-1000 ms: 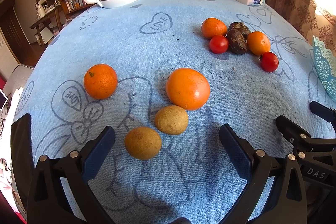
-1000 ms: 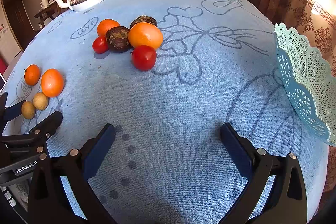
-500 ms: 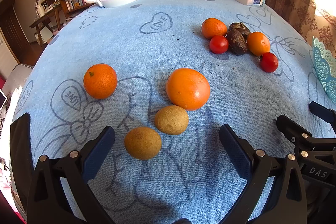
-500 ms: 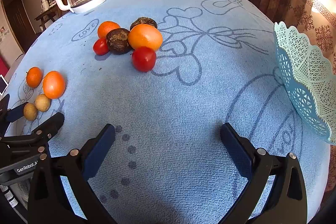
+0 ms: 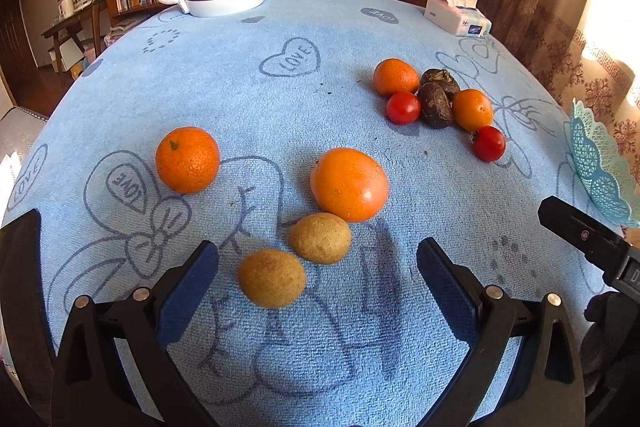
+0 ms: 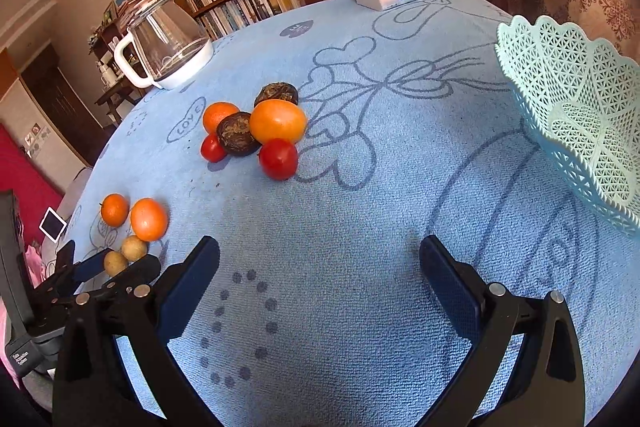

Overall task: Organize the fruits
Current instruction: 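Move the right tool to the red tomato and close around it while the left tool grasps an orange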

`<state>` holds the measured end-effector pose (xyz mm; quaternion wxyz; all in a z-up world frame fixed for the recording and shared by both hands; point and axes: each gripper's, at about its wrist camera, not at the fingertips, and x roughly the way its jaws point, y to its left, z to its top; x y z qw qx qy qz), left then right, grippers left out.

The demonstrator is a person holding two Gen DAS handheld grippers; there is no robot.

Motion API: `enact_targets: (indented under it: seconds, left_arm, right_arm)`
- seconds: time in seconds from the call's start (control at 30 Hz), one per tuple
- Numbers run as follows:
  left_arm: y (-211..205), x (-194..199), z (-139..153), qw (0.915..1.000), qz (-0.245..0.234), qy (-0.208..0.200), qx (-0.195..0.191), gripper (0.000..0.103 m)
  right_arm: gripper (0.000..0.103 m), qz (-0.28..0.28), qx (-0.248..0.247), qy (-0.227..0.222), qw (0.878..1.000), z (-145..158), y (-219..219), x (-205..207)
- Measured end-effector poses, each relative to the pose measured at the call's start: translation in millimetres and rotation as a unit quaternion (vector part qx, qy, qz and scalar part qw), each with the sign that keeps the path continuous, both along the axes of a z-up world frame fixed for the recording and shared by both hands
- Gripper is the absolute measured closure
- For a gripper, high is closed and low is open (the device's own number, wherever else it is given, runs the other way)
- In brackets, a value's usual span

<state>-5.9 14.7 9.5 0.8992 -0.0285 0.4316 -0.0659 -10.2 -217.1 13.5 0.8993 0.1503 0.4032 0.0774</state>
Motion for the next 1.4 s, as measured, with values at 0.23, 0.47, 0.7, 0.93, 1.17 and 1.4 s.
enact_targets:
  seconds: [0.23,0.47,0.7,0.93,1.17,1.4]
  left_arm:
    - [13.5,-9.4,33.0,0.9966,0.009,-0.08,0.019,0.005]
    - [44.8,-4.7,54.6,0.9928,0.047,-0.108,0.021,0.005]
    - [61.5,3.7,53.6,0.9918,0.073,-0.1,0.03,0.005]
    - [60.4,9.1,49.1,0.9918,0.074,-0.099,0.033,0.005]
    - [61.2,26.5,28.7,0.9935,0.079,-0.071,0.041,0.011]
    - [65.6,37.1,15.8,0.9952,0.081,-0.045,0.032,0.018]
  right_arm:
    - [0.002,-0.03,-0.02,-0.098,0.995,37.2,-1.0,-21.2]
    - [0.002,-0.033,-0.061,-0.164,0.984,65.8,9.4,-40.2]
    - [0.002,-0.034,-0.063,-0.192,0.979,83.3,12.6,-44.1]
    - [0.002,-0.033,-0.055,-0.198,0.978,90.1,16.4,-33.8]
    - [0.002,-0.023,-0.055,-0.161,0.985,70.4,26.3,-9.1]
    - [0.002,-0.015,-0.058,-0.13,0.99,49.3,30.7,1.5]
